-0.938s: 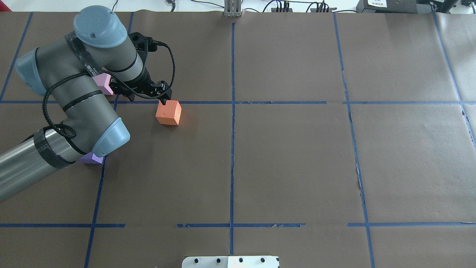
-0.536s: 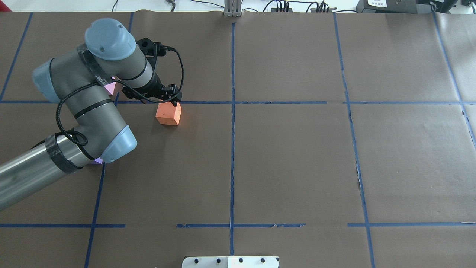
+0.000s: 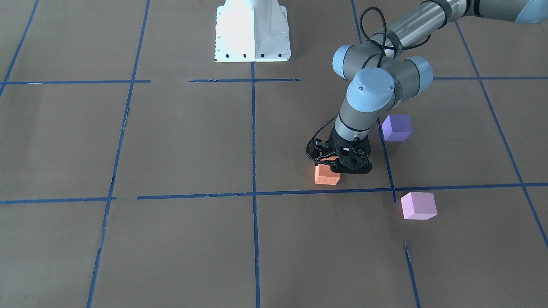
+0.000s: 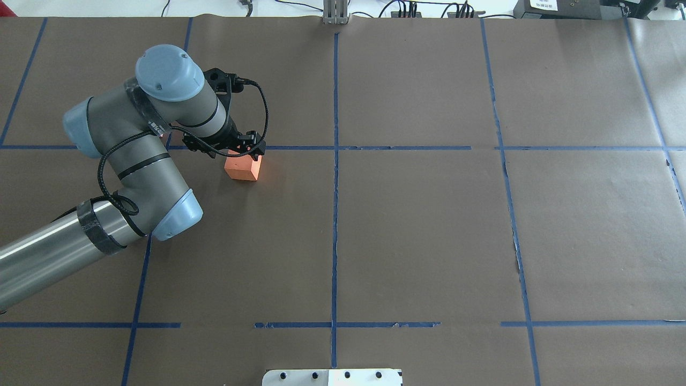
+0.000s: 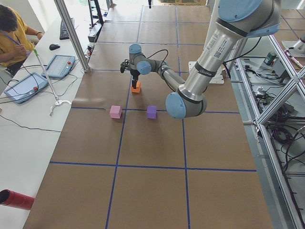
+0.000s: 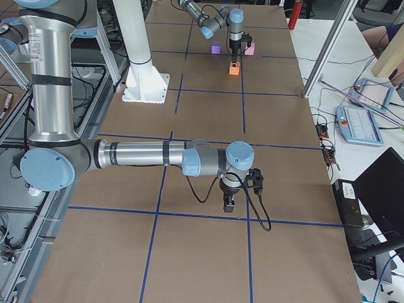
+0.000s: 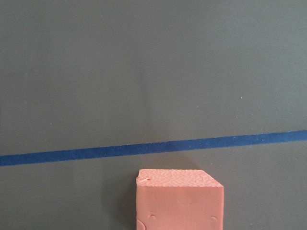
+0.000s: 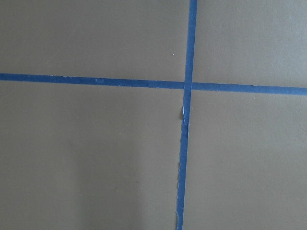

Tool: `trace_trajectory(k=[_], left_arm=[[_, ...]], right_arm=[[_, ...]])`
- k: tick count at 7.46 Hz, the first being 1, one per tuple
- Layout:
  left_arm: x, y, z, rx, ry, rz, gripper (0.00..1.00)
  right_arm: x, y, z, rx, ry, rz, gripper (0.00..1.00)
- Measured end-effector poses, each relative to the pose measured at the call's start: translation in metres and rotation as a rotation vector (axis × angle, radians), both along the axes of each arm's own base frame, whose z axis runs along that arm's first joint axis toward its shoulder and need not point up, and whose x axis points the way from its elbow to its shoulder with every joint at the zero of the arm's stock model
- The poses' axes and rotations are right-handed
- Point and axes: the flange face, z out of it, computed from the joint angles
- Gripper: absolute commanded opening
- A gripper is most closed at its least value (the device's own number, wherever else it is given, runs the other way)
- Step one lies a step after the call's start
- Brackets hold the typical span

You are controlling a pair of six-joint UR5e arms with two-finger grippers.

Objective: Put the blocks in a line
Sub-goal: 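Move the left gripper over the orange cube and lower onto it, then close the left gripper on the orange cube and lift it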

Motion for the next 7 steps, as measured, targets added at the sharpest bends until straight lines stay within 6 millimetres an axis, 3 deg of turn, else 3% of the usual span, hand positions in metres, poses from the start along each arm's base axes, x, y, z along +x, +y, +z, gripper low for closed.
trace_trajectory(k=[7], left_arm=[[0.037,-0.006,0.018,-0.025,-0.022,0.026,0.99]], right_arm=[[0.0,0.0,0.0,0.0,0.0,0.0,1.0]])
